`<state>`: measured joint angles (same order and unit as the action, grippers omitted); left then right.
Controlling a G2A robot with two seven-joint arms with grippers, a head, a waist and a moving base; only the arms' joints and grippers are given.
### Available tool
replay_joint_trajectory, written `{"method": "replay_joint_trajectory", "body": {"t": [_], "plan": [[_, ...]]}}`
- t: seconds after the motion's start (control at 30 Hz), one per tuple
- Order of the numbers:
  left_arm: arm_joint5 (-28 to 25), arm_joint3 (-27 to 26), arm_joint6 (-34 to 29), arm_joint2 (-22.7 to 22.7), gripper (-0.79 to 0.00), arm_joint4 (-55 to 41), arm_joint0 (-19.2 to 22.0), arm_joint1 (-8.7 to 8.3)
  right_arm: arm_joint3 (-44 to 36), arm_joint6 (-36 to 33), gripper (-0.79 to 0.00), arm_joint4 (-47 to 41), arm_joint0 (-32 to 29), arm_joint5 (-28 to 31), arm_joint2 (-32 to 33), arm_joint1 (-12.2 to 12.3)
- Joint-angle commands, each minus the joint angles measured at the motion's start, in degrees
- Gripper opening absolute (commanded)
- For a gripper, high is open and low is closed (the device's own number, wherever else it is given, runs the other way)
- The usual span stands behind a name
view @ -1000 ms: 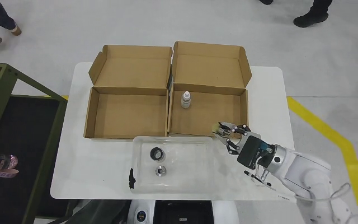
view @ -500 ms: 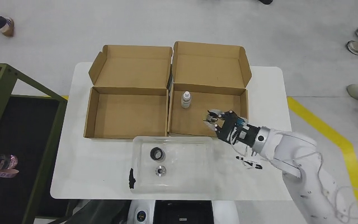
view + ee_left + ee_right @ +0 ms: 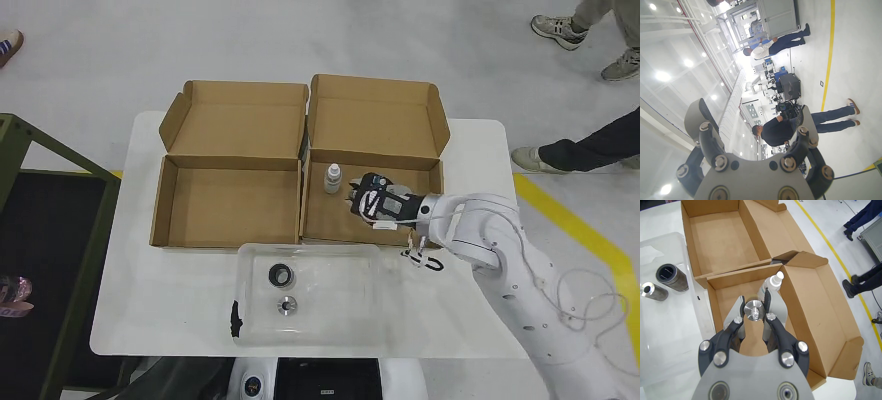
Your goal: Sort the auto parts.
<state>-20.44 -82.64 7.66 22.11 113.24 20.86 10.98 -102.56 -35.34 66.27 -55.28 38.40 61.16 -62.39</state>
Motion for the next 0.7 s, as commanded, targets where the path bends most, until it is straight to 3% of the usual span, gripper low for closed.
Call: {"method": "replay_joint_trajectory", "body": {"t": [0.0, 0.67], "plan": [[0.0, 0.0, 0.0, 0.0, 0.000, 0.0, 0.0, 0.00, 1.8, -1.1, -0.785, -0.3, 1.8, -0.3, -1.3, -0.3], [0.0, 0.0, 0.0, 0.0, 0.000, 0.0, 0.0, 0.00, 19.4, -7.0, -0.785, 0.4, 13.0, -3.3, -10.6, -3.5]]}}
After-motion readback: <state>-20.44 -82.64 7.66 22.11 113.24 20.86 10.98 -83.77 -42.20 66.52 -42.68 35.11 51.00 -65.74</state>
